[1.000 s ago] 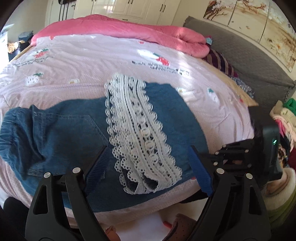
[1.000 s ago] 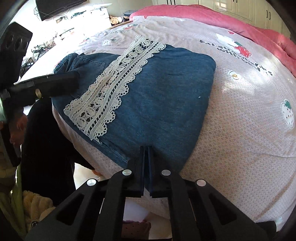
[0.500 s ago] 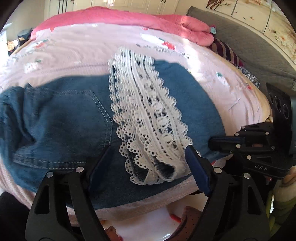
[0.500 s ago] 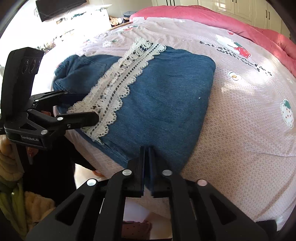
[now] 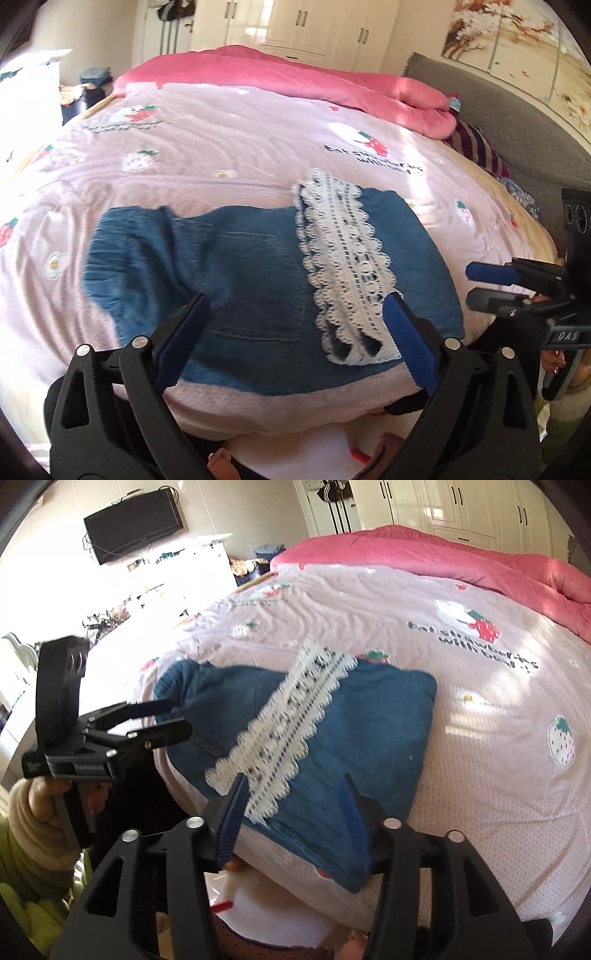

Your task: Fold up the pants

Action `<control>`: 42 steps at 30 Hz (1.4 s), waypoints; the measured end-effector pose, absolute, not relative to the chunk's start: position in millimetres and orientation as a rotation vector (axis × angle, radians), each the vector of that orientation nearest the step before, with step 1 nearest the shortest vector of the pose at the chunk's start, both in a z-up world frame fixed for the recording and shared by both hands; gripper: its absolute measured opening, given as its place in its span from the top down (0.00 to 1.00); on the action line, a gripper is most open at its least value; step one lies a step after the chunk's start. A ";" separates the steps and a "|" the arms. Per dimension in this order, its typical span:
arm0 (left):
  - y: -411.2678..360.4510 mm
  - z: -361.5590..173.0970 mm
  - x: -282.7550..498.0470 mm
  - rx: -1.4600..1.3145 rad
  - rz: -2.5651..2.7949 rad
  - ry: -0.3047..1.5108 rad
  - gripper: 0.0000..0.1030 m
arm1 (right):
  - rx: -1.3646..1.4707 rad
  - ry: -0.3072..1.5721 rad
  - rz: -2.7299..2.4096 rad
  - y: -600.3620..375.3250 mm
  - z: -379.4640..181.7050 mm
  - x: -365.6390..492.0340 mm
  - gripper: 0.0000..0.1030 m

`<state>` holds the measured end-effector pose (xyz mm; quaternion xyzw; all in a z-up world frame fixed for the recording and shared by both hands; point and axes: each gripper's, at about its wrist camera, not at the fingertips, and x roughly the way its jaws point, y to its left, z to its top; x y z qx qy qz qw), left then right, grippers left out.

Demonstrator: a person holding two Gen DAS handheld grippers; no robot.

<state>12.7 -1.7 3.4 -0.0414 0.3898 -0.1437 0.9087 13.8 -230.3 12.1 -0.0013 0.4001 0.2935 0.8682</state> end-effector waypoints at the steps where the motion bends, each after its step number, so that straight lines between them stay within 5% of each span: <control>1: 1.0 4.2 11.9 -0.089 -0.292 0.802 0.14 | 0.003 0.832 0.617 -228.5 15.6 15.9 0.45; 14: 38.7 2.2 0.9 -0.142 -0.222 0.799 0.09 | -0.043 0.845 0.679 -172.9 30.6 55.4 0.24; 42: 76.3 -53.1 13.6 -0.495 -0.226 0.907 0.09 | -0.223 1.089 0.985 15.5 -5.5 171.7 0.21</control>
